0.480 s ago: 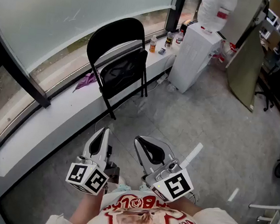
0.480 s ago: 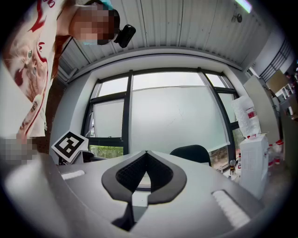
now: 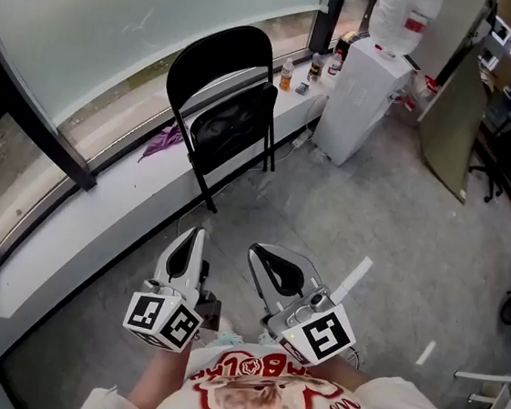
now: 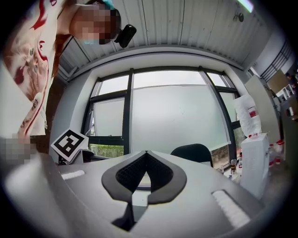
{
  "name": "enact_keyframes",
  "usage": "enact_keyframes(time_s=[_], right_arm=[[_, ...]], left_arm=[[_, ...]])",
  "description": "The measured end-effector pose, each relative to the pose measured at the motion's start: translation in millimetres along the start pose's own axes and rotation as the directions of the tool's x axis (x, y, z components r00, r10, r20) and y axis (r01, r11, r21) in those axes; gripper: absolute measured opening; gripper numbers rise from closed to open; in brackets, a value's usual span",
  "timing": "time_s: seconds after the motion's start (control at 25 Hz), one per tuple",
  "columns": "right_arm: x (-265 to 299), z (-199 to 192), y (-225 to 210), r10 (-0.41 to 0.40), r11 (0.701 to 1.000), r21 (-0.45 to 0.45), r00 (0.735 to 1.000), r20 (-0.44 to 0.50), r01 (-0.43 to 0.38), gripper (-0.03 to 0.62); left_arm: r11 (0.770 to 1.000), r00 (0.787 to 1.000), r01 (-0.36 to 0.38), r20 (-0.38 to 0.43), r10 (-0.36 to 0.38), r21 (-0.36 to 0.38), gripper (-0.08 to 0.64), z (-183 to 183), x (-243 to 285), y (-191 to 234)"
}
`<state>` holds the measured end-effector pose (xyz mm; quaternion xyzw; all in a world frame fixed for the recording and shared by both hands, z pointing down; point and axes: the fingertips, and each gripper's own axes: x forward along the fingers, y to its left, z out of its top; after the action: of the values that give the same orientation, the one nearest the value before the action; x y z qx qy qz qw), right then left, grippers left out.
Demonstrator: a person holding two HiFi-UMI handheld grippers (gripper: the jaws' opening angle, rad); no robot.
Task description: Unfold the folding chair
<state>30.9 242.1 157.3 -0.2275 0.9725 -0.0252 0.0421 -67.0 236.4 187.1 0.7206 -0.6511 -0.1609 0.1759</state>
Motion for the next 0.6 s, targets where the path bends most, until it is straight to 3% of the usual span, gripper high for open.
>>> enact_keyframes(time_s=[0.6], right_arm=[[26.8,4.9,28.9,-0.011,0.999,-0.038,0.999,0.038,0.013,0.023]], left_arm=[[1.000,1.000,0.005,-0.002,-0.005,0.004,0.000,17.4,-20.5,29.3]])
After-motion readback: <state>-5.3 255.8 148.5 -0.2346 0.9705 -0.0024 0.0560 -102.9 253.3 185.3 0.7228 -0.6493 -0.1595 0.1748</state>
